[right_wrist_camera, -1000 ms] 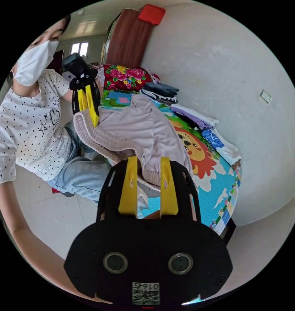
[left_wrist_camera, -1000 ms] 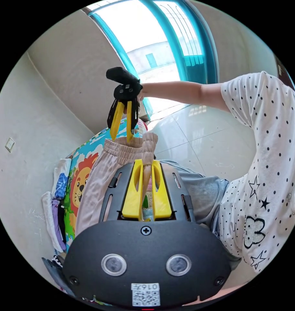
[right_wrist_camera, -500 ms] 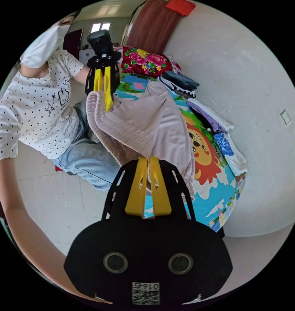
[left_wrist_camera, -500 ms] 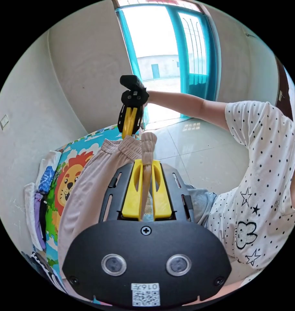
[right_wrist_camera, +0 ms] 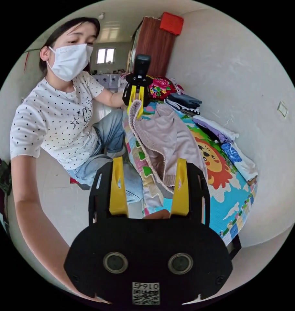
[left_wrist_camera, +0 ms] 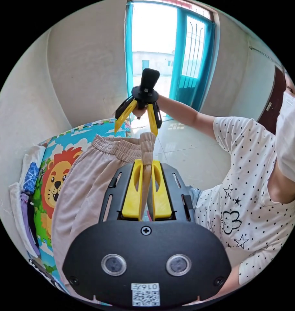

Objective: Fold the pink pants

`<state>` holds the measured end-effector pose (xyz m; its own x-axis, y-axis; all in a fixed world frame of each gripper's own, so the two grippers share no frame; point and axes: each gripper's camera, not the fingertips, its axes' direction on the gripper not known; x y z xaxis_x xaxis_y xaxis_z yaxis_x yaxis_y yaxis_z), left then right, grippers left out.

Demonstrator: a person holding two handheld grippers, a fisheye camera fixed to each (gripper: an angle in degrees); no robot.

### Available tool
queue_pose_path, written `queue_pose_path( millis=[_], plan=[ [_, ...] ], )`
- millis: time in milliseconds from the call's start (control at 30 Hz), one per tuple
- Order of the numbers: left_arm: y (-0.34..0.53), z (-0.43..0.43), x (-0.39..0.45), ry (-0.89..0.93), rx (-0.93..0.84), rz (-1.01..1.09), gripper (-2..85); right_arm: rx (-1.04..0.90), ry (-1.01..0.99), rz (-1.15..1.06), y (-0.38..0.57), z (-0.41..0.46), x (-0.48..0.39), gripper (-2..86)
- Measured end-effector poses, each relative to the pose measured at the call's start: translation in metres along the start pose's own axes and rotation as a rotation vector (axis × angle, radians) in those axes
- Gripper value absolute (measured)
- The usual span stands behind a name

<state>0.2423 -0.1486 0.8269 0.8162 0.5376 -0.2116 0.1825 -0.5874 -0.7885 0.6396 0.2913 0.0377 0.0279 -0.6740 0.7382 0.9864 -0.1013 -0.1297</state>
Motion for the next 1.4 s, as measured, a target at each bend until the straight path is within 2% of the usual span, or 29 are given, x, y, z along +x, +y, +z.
queue_pose_path(
  millis=[100,267,400,500,567,700,900,1000,1033,1100,1167,1267,1333,1400],
  plan=[
    [-0.008,0.005,0.0,-0.026,-0.022,0.026,4.1,-0.07,0.027,-0.074,-0.016,0.031,0.005,20.2],
    [-0.013,0.004,-0.015,-0.076,-0.011,0.014,4.1,-0.13,-0.021,-0.119,-0.005,0.065,0.013,13.4],
    [-0.022,-0.002,-0.038,-0.117,-0.02,-0.005,4.0,-0.081,-0.023,-0.031,0.026,0.066,0.015,5.2],
    [-0.05,-0.004,-0.062,-0.144,-0.075,0.027,3.9,-0.036,0.046,0.038,0.044,0.067,0.013,3.4],
    [-0.088,0.007,-0.088,-0.175,-0.18,0.085,4.1,0.017,0.091,0.128,0.056,0.068,0.015,3.0],
    [-0.146,0.051,-0.139,-0.188,-0.336,0.142,4.7,0.155,0.071,0.477,0.097,0.07,0.032,2.5],
    [-0.181,0.178,-0.227,-0.144,-0.4,-0.047,5.6,0.363,0.031,1.058,0.166,0.081,0.04,1.6],
    [-0.159,0.228,-0.248,-0.155,-0.412,-0.131,5.8,0.45,0.047,1.193,0.188,0.088,0.035,1.2],
    [-0.146,0.231,-0.258,-0.216,-0.388,-0.169,5.5,0.458,0.051,1.21,0.192,0.091,0.034,1.0],
    [-0.127,0.223,-0.276,-0.274,-0.378,-0.207,5.1,0.471,0.039,1.238,0.199,0.092,0.037,1.0],
    [-0.088,0.181,-0.304,-0.348,-0.265,-0.343,4.1,0.482,-0.003,1.256,0.205,0.093,0.042,1.1],
    [-0.01,0.123,-0.311,-0.244,-0.056,-0.466,0.6,0.491,-0.102,1.282,0.215,0.095,0.057,1.7],
    [0.047,0.102,-0.295,-0.157,0.026,-0.459,0.0,0.494,-0.163,1.266,0.218,0.09,0.063,2.9],
    [0.108,0.091,-0.275,-0.135,0.059,-0.489,-0.3,0.47,-0.139,1.245,0.217,0.078,0.061,4.6]
  ],
)
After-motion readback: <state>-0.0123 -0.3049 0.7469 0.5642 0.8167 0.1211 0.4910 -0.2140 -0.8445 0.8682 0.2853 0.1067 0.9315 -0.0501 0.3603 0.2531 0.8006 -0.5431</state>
